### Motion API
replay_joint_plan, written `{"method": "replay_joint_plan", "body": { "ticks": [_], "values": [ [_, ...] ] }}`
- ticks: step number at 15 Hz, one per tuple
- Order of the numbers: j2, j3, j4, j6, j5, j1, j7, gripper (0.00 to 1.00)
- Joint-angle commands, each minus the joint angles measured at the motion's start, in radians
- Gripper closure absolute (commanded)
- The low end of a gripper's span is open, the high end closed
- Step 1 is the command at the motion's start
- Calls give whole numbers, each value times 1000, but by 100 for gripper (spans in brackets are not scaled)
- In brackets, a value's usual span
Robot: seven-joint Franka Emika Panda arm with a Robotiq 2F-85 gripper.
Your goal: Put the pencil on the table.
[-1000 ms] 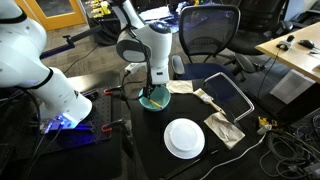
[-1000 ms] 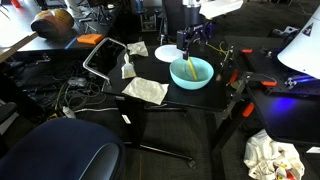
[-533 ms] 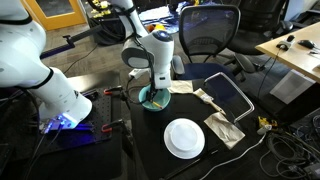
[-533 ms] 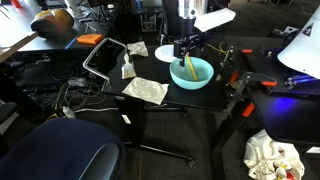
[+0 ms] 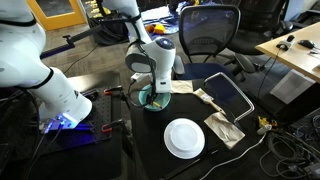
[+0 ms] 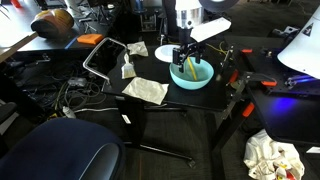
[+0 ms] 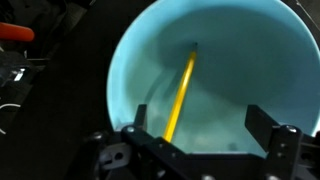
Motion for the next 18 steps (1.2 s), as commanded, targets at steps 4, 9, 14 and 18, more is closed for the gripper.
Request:
{"method": "replay_joint_plan", "body": {
  "ticks": [4,9,14,18],
  "values": [
    [33,-21,11,33,20,38,14,50],
    [39,-29,14,37,16,51,15,88],
    [34,-48,12,33,4,78,30,98],
    [-20,-106,-29,42,-34,159,76,98]
  ]
}}
